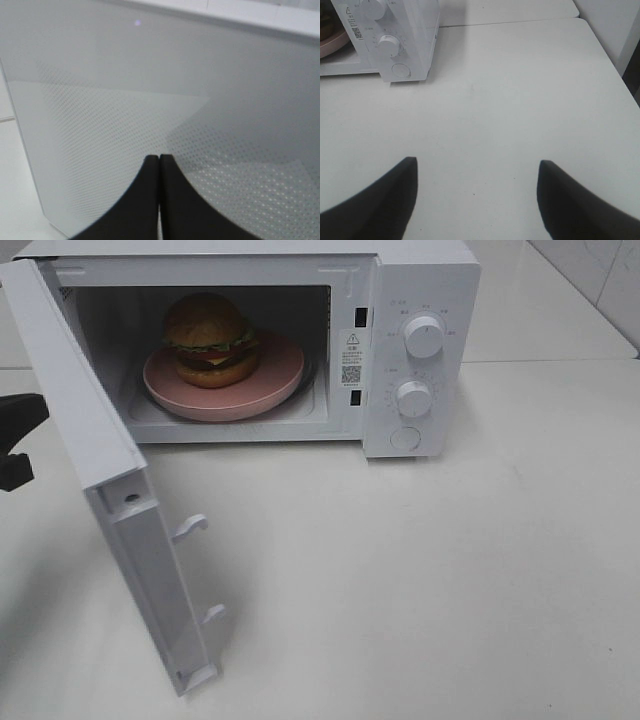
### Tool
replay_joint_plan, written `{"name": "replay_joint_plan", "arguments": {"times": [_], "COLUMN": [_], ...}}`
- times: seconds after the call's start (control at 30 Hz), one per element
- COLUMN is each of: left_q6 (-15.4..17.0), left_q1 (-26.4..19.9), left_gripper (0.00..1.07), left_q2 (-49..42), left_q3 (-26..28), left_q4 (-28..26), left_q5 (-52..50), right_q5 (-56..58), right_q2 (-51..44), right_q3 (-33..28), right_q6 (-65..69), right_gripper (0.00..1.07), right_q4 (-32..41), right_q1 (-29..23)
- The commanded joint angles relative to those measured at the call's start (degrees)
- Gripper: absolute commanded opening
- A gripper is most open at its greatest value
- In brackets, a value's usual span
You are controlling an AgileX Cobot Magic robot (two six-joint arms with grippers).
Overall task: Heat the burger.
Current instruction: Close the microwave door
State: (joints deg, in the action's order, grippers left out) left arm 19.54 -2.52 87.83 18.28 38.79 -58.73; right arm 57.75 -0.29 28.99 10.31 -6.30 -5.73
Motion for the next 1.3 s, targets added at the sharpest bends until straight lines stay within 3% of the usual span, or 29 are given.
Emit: {"name": "replay_joint_plan", "arguments": {"times": [0.03, 0.23, 0.53, 0.8, 0.9, 1.3], "left_q6": [1.32, -0.06, 1.49, -1.66, -1.66, -1.89], "left_q1": [3.78, 9.68, 11.12, 18.68, 21.72, 28.07], "left_gripper": [0.0, 0.0, 0.0, 0.0, 0.0, 0.0], "left_q2": [-0.06, 0.0, 2.86, 5.84, 7.91, 13.01], "left_q3": [2.46, 5.33, 5.96, 7.96, 9.63, 16.5], "left_q4": [0.52, -3.84, -5.21, -12.49, -16.9, -23.84], "left_q5": [2.29, 6.65, 3.84, 4.24, 4.41, 5.04], "right_q5": [-0.06, -0.06, -0.06, -0.06, -0.06, -0.06], "right_q2": [-1.43, -1.43, -1.43, -1.43, -1.43, -1.43], "right_q3": [-0.06, -0.06, -0.06, -0.06, -0.06, -0.06], "right_q6": [-0.63, -0.63, -0.63, -0.63, -0.63, -0.63], "right_gripper": [0.64, 0.64, 0.64, 0.64, 0.64, 0.64], "right_q4": [-0.06, -0.06, -0.06, -0.06, -0.06, -0.06], "right_q1": [0.52, 0.52, 0.52, 0.52, 0.52, 0.52]}}
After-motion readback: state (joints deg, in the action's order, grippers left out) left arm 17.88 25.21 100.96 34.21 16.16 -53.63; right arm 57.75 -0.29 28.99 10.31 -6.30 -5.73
